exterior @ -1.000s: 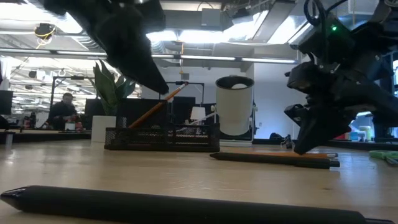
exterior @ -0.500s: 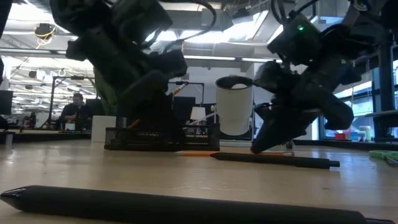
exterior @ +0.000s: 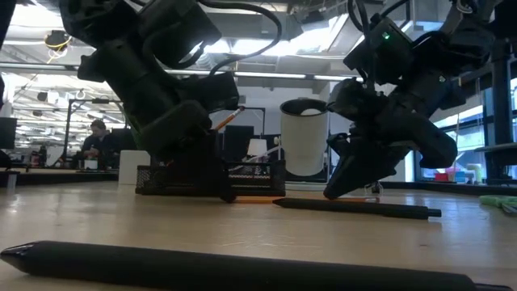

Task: Pick and place office supplies into organizer
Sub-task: Put the yellow pencil in the desk organizer

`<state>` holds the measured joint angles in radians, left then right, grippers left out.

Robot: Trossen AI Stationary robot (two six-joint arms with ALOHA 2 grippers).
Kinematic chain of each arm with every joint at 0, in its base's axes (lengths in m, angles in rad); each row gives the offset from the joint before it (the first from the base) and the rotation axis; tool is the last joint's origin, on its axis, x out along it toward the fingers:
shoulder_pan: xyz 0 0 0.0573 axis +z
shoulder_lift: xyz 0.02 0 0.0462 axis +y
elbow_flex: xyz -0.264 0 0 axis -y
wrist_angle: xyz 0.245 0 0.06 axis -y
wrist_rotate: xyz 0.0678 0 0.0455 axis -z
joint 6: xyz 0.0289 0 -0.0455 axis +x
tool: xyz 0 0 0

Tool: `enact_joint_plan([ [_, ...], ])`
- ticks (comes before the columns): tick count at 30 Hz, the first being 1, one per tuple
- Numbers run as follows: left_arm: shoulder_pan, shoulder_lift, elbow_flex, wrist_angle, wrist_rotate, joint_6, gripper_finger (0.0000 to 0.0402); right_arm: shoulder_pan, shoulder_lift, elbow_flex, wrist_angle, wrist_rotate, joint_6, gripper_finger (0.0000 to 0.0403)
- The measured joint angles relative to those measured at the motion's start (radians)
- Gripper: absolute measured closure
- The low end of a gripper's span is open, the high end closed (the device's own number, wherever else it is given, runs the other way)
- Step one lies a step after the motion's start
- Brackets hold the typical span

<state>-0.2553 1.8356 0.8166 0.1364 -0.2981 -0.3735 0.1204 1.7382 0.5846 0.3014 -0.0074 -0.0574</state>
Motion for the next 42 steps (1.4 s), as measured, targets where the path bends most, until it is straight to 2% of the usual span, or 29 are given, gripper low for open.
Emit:
enact_joint_plan([
  [2,0.004,0.008,0.000,0.000,-0.001,-0.019,0.0392,0.000,0.000,0.000,0.000,0.000,0.000,0.0402],
  [11,0.004,0.047,0.003,-0.002,0.006,-0.070,0.0397,0.000,-0.006,-0.005,0.032,0.003,-0.026,0.0390],
  [15,0.003,0.050,0.005,0.000,0.017,-0.066,0.0398,-0.001,-0.029,-0.005,0.024,0.004,-0.057,0.0352],
  [21,0.003,0.050,0.005,-0.008,0.034,-0.070,0.0399,-0.001,-0.077,-0.007,0.020,0.036,-0.019,0.0273],
  [25,0.003,0.050,0.005,-0.008,0.036,-0.088,0.0399,0.000,-0.124,-0.005,0.014,0.038,-0.025,0.0246],
  [30,0.003,0.050,0.005,-0.008,0.043,-0.118,0.0399,0.000,-0.216,-0.030,-0.043,0.040,-0.011,0.0234],
  [36,0.003,0.050,0.005,-0.005,0.042,-0.119,0.0399,0.000,-0.326,-0.142,0.041,0.052,0.040,0.0234],
  [42,0.009,0.050,0.004,0.000,0.054,-0.116,0.0400,0.000,-0.375,-0.148,-0.007,0.068,0.053,0.0234],
])
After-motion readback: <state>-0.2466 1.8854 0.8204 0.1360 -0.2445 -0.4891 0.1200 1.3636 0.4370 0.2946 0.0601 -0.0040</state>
